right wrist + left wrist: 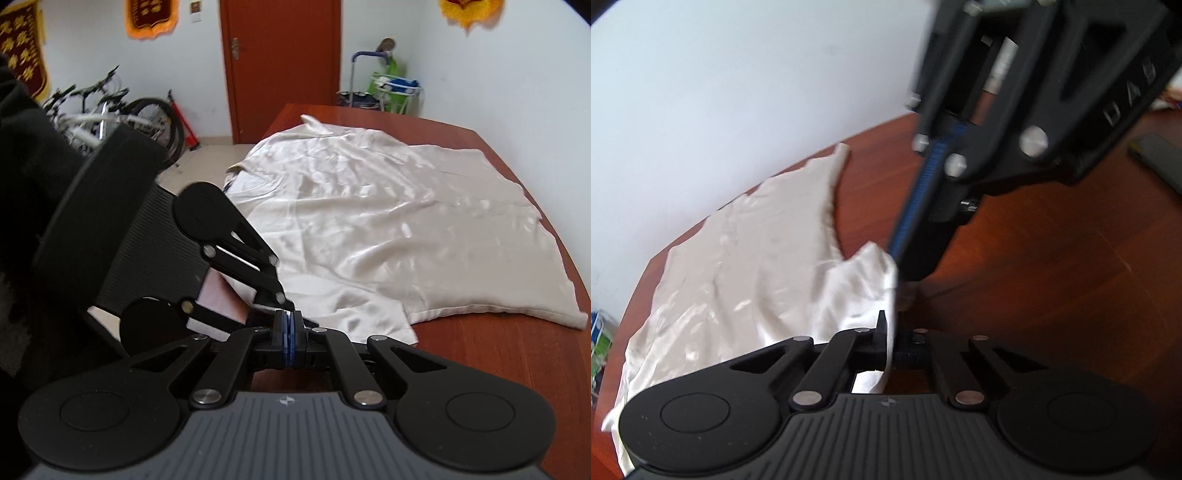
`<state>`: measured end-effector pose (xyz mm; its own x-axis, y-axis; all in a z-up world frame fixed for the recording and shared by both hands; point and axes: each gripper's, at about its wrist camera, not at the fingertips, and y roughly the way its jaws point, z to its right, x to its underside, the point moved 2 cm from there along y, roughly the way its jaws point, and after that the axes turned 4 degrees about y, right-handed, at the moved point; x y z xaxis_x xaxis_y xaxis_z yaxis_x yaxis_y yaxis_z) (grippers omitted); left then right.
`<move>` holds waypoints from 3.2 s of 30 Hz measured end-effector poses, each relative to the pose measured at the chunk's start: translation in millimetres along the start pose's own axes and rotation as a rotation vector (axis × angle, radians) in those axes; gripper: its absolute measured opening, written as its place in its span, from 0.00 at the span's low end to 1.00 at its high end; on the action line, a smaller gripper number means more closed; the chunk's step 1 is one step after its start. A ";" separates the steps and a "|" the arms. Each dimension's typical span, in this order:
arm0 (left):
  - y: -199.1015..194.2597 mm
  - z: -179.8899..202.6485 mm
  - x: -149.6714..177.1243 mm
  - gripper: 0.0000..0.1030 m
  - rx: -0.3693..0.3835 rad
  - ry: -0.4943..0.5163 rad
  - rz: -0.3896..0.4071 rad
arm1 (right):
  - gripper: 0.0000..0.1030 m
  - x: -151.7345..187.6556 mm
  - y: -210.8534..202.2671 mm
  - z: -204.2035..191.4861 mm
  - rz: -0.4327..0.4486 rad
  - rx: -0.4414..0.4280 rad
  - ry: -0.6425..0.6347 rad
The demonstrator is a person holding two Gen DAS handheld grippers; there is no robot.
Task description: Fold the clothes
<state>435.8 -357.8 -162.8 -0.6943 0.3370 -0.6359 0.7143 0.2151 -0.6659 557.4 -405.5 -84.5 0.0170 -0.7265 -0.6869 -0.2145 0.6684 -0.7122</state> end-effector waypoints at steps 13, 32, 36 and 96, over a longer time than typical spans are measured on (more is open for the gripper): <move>-33.2 -54.1 -10.6 0.01 -0.040 -0.205 0.071 | 0.42 4.3 38.1 132.9 -0.029 0.406 0.358; -57.7 -92.1 -33.9 0.01 -0.018 -0.220 0.152 | 0.64 25.9 102.0 179.1 0.133 0.108 1.381; -58.6 -95.4 -35.0 0.01 -0.005 -0.210 0.160 | 0.64 25.3 115.0 181.8 0.159 0.097 1.476; -99.5 -244.3 44.6 0.01 -0.097 -0.679 0.310 | 0.02 -146.0 138.1 360.5 0.446 0.525 1.287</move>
<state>355.2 -140.2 -29.6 -0.3390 -0.2370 -0.9104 0.8689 0.2922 -0.3996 877.4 -149.6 -134.7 -0.8822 0.1034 -0.4594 0.4104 0.6472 -0.6424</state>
